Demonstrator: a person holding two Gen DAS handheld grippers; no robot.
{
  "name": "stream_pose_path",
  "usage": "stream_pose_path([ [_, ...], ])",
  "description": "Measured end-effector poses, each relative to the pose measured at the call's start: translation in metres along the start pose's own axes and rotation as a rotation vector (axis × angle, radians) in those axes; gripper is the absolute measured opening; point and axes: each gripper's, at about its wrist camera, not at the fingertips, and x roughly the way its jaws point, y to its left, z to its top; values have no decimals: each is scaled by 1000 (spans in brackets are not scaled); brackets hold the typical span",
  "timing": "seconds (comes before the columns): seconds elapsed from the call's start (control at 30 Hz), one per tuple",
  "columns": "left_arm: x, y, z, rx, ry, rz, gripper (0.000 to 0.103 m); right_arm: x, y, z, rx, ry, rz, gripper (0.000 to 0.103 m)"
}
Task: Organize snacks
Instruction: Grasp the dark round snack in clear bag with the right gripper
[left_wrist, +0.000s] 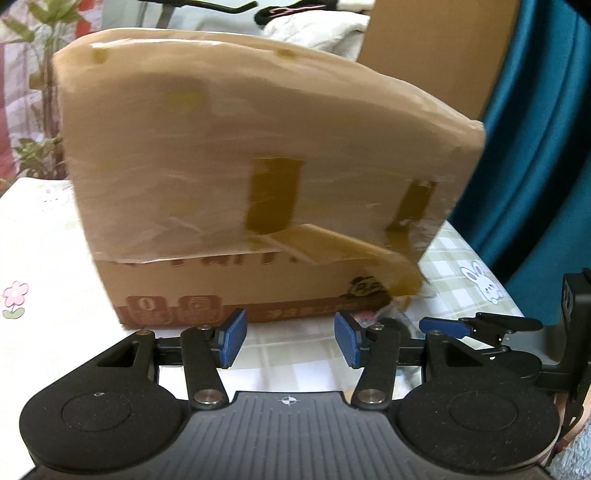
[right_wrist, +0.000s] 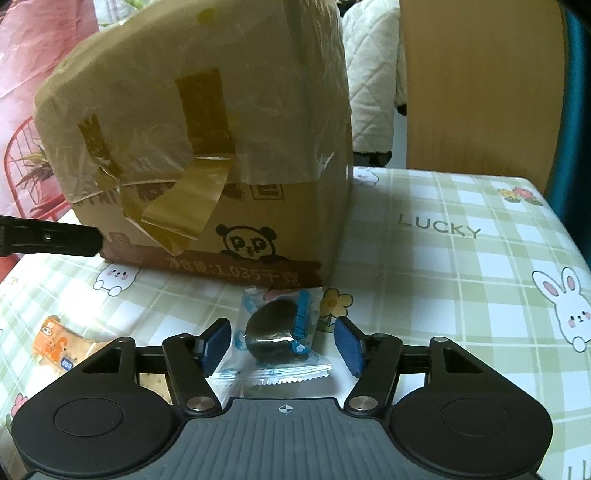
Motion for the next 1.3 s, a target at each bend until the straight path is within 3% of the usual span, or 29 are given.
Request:
stream_pose_path([
  [0.43,-16,53,-10,-40,4,85,55,29,19,2,-33,39,-79,59],
  [0.57,-16,66,-15,-48,14,96,55,30,21,3,-60,38,-105,43],
  [0.63,-19,72,-18,-51,18,94,55,26,19,3,-50,35,-95,42],
  [0.93,-25,78,-32,-15,23,31,55,-17,24,2,-24,-33,-58,41],
  [1.3,-24,61,-59,146,55,-67,56,-40,58,-15,-49,-1,-4,41],
])
